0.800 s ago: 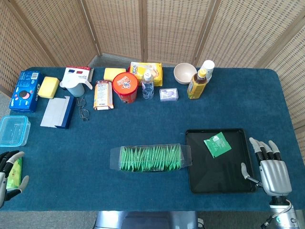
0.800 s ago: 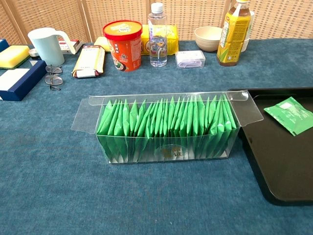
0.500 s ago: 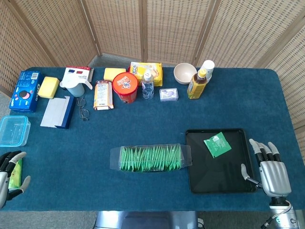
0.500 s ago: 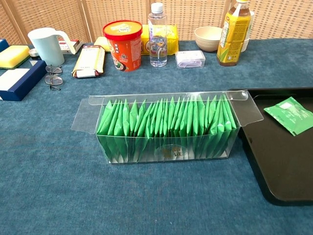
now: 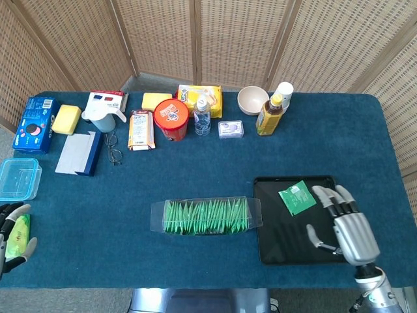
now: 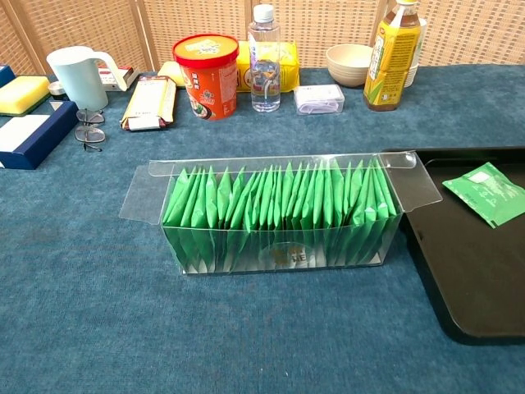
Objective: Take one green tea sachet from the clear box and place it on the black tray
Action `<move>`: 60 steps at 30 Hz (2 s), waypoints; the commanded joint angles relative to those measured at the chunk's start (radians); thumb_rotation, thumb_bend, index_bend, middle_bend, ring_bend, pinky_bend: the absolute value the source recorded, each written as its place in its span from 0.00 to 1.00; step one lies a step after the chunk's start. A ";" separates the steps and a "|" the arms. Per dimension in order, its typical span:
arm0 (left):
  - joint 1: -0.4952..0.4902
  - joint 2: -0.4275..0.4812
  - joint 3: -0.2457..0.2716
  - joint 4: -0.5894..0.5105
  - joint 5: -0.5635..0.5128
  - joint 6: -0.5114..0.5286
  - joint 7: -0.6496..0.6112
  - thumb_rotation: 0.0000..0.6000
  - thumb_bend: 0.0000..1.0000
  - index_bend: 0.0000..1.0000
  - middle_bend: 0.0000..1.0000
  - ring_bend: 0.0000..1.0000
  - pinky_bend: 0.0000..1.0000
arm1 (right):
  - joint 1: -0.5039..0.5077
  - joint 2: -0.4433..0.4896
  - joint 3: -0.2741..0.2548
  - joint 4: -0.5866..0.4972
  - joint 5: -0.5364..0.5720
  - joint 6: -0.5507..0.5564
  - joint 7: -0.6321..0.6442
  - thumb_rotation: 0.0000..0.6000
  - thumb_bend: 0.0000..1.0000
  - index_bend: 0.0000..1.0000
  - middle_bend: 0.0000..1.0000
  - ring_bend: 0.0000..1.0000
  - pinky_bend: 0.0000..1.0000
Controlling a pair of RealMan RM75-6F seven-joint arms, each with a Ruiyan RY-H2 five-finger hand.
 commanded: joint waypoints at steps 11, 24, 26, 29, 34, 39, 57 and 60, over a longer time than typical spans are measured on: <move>-0.025 0.049 -0.015 -0.037 0.002 -0.023 -0.002 1.00 0.30 0.19 0.18 0.13 0.25 | 0.210 0.033 0.003 -0.162 -0.084 -0.324 -0.023 0.47 0.33 0.00 0.10 0.10 0.07; -0.049 0.062 -0.032 -0.033 -0.019 -0.048 -0.021 1.00 0.30 0.19 0.18 0.13 0.25 | 0.327 -0.150 0.115 -0.174 0.141 -0.501 -0.387 0.47 0.32 0.00 0.07 0.10 0.06; -0.051 0.062 -0.033 -0.028 -0.027 -0.053 -0.026 1.00 0.30 0.19 0.18 0.13 0.25 | 0.340 -0.176 0.128 -0.166 0.182 -0.510 -0.437 0.47 0.32 0.00 0.06 0.09 0.05; -0.054 0.064 -0.034 -0.024 -0.032 -0.059 -0.036 1.00 0.30 0.18 0.18 0.13 0.25 | 0.354 -0.210 0.137 -0.156 0.227 -0.513 -0.502 0.47 0.32 0.00 0.06 0.09 0.05; -0.058 0.067 -0.039 -0.021 -0.035 -0.057 -0.035 1.00 0.30 0.18 0.18 0.13 0.25 | 0.380 -0.266 0.149 -0.131 0.297 -0.515 -0.593 0.47 0.32 0.00 0.05 0.08 0.05; -0.063 0.065 -0.038 -0.021 -0.041 -0.068 -0.035 1.00 0.30 0.18 0.18 0.13 0.25 | 0.405 -0.305 0.164 -0.113 0.358 -0.503 -0.654 0.47 0.32 0.00 0.05 0.08 0.05; -0.064 0.055 -0.034 -0.003 -0.046 -0.071 -0.052 1.00 0.30 0.18 0.18 0.13 0.25 | 0.528 -0.349 0.213 -0.066 0.580 -0.541 -0.763 0.48 0.50 0.32 0.12 0.13 0.05; -0.064 0.054 -0.034 0.002 -0.047 -0.068 -0.057 1.00 0.30 0.18 0.18 0.13 0.25 | 0.543 -0.340 0.216 -0.070 0.592 -0.536 -0.763 0.48 0.53 0.39 0.12 0.14 0.05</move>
